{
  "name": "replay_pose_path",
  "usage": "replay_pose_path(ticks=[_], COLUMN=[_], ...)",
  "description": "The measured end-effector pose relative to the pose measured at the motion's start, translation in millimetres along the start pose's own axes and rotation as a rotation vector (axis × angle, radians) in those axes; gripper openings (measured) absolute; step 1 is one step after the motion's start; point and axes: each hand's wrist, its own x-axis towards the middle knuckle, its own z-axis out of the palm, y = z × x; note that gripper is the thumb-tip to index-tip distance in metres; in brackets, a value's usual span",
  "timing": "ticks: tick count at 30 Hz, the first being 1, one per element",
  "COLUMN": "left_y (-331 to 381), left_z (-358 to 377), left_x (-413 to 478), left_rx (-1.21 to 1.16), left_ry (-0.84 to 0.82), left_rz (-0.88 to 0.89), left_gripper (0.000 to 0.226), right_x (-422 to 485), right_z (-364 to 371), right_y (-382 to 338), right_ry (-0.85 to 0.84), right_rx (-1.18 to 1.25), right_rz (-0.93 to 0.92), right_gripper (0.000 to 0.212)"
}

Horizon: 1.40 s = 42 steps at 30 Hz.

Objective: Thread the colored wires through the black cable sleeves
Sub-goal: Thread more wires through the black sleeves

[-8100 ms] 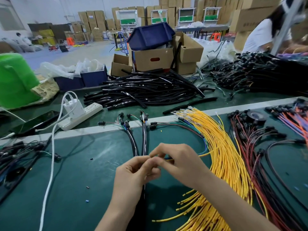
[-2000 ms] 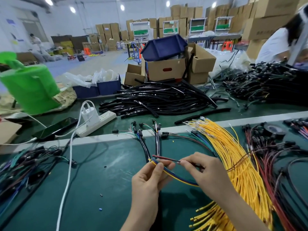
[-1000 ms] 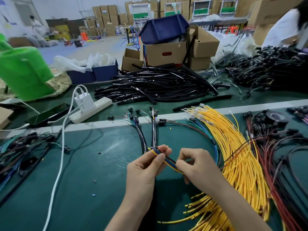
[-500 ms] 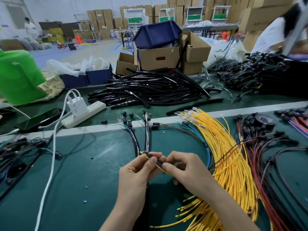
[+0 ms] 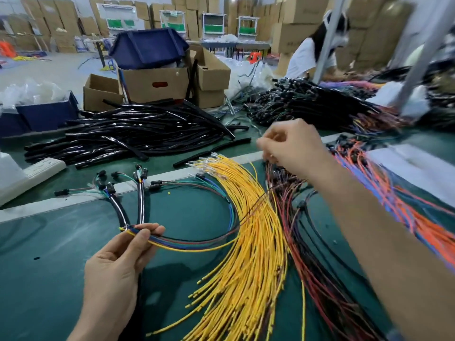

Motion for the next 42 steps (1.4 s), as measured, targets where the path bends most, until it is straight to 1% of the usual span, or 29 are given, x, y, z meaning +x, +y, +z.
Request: replay_pose_path(ticks=[1,3,5,6,8,10,12,16,18,21,23,26,27,28,29,31,32,33,34,36,38,40,42], left_y=[-2,-3,-3,-3,-3,-2,-2,-4,-5,-4,-1,2,3,3,4,5,5,6,6,6,9,13,15], left_z=[1,5,9,10,12,14,14,11,14,18,18,18,18,18,18,19,19,20,20,19,18,18,21], left_x=[-1,-1,-2,-2,-2,0,0,0,-1,-4,-5,-5,-5,-6,-6,-6,-6,-7,-7,-8,-7,-5,-4], left_rx=[-0.002,-0.023,-0.032,-0.032,-0.037,-0.046,-0.045,-0.039,-0.036,-0.046,-0.056,-0.054,-0.053,-0.051,-0.051,-0.063,-0.066,-0.062,-0.061,-0.09,-0.156,-0.196,-0.199], left_ry=[-0.003,-0.003,-0.005,-0.007,-0.003,0.002,-0.004,-0.002,-0.002,-0.003,-0.014,-0.036,-0.043,-0.049,-0.051,-0.056,-0.064,-0.071,-0.074,-0.071,-0.067,-0.07,-0.076], left_rz=[-0.004,-0.011,-0.012,-0.011,-0.006,-0.005,0.001,-0.013,-0.021,-0.03,-0.035,-0.042,-0.042,-0.041,-0.041,-0.045,-0.046,-0.05,-0.061,-0.089,-0.12,-0.139,-0.146], left_gripper=[0.018,0.02,0.015,0.014,0.021,0.027,0.027,0.016,0.016,0.017,0.016,0.016,0.016,0.016,0.016,0.016,0.016,0.016,0.017,0.017,0.018,0.019,0.02], right_x=[13,25,11,-1,-17,-19,-14,-15,-16,-10,-3,18,28,36,41,43,43,43,42,34,14,-18,-49], right_z=[-12,-33,-49,-54,-56,-53,-50,-46,-47,-52,-56,-72,-81,-88,-93,-94,-91,-86,-78,-55,-22,21,65], right_y=[25,89,150,173,202,211,210,211,212,207,197,164,147,127,102,47,22,1,-17,-49,-71,-81,-79], right_ry=[0.026,0.018,-0.051,-0.074,-0.049,-0.011,-0.014,-0.033,-0.005,0.018,0.094,0.29,0.342,0.394,0.468,0.654,0.715,0.724,0.689,0.586,0.504,0.43,0.361], right_rx=[-0.146,-0.475,-0.699,-0.744,-0.724,-0.686,-0.658,-0.621,-0.619,-0.636,-0.598,-0.505,-0.469,-0.422,-0.34,-0.132,-0.011,0.146,0.328,0.701,1.034,1.263,1.358], right_rz=[0.065,0.277,0.497,0.574,0.662,0.671,0.675,0.702,0.729,0.719,0.695,0.616,0.527,0.396,0.254,0.006,-0.065,-0.092,-0.097,-0.101,-0.027,0.136,0.293], right_gripper=[0.018,0.012,0.022,0.029,0.042,0.035,0.025,0.022,0.018,0.015,0.019,0.028,0.029,0.029,0.029,0.035,0.039,0.042,0.041,0.029,0.023,0.022,0.022])
